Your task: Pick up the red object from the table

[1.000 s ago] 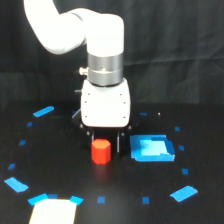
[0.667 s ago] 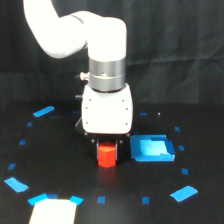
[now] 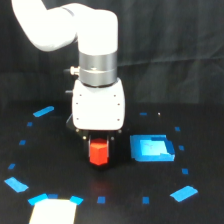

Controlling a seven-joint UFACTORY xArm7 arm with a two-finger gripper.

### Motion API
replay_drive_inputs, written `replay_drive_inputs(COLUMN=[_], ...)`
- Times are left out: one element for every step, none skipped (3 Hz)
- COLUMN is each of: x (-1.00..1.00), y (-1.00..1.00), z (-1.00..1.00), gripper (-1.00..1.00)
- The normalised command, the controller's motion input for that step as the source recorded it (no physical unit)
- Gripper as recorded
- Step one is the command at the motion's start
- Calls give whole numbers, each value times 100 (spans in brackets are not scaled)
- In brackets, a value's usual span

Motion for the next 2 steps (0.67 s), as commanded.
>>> replay_drive_inputs(x=[65,67], y=[100,99], z=[100,98], gripper=[-84,-86])
